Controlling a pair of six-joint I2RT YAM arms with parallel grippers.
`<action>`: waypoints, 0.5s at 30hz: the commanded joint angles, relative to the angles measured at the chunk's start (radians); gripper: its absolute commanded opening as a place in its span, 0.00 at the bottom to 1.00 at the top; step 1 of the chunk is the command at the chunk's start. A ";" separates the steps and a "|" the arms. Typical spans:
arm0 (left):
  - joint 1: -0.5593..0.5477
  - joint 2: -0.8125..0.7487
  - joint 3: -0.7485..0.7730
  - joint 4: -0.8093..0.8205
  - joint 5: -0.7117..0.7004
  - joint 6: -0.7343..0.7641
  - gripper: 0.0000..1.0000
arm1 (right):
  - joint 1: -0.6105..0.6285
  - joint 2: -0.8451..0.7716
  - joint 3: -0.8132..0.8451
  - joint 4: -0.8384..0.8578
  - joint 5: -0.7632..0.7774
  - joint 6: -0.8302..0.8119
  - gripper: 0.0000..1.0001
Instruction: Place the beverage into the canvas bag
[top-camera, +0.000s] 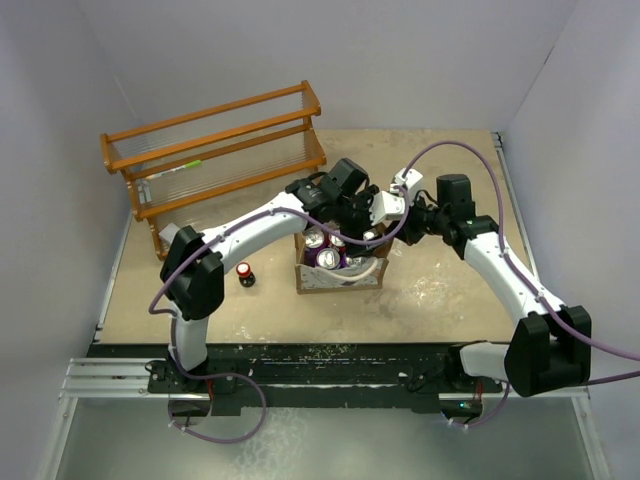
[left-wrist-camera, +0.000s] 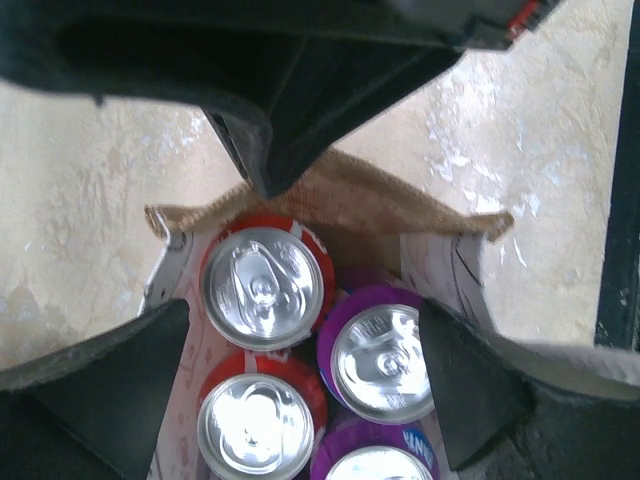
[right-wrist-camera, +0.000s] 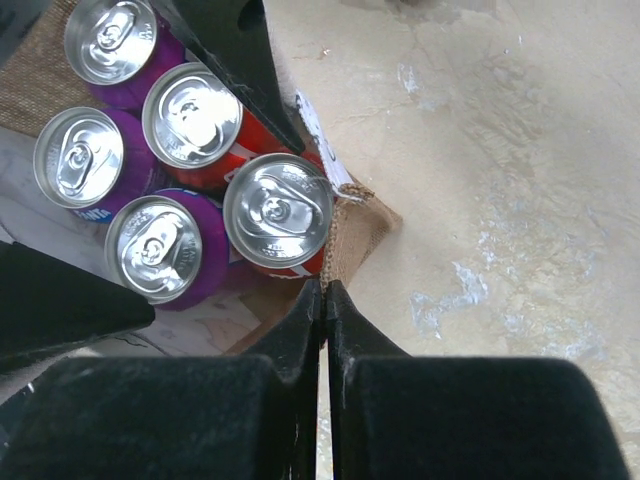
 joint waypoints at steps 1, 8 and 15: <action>0.008 -0.100 -0.015 0.043 0.027 0.044 0.99 | 0.002 -0.041 0.042 0.056 -0.043 -0.026 0.00; 0.008 -0.126 -0.020 0.038 0.022 0.069 0.99 | 0.002 -0.039 0.044 0.052 -0.039 -0.030 0.00; 0.008 -0.149 -0.010 -0.024 0.089 0.136 0.99 | 0.002 -0.032 0.047 0.050 -0.037 -0.034 0.00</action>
